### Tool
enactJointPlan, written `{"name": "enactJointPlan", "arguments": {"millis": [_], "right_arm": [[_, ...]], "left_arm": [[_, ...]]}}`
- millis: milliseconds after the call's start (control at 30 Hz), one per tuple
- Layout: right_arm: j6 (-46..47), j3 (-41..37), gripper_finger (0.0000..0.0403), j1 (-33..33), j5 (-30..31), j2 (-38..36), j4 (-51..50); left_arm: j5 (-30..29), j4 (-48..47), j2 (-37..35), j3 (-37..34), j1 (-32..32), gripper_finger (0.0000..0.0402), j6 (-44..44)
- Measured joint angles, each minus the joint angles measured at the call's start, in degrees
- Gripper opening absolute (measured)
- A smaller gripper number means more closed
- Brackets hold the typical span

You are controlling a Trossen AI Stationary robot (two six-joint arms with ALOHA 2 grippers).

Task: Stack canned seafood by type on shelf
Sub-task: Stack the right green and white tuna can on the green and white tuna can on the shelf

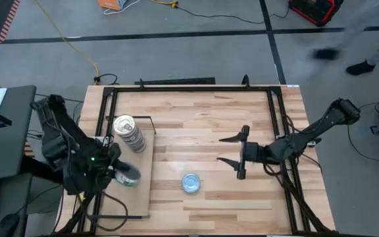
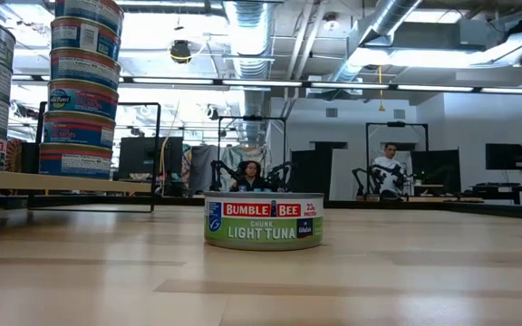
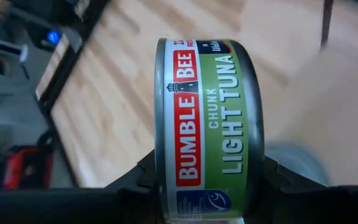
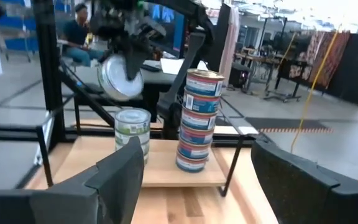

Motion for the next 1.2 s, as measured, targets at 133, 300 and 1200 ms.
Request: {"name": "enactJointPlan", "arguments": {"millis": [133, 300, 1200], "right_arm": [[5.3, 0.0, 0.0322, 0.0, 0.0, 1.5, 0.6], [8.3, 0.0, 0.0322, -0.7, 0.0, 4.9, 4.8], [9.2, 0.0, 0.0322, -2.4, 3.7, 15.2, 22.7]], "left_arm": [[-1.5, -7.5, 2.5, -1.7, -2.9, 0.0127, -2.1], [-1.1, -15.6, 5.8, -2.2, -6.7, 0.0127, -5.2], [-9.5, -21.4, 8.7, -8.5, -14.5, 0.0128, -14.0]]}}
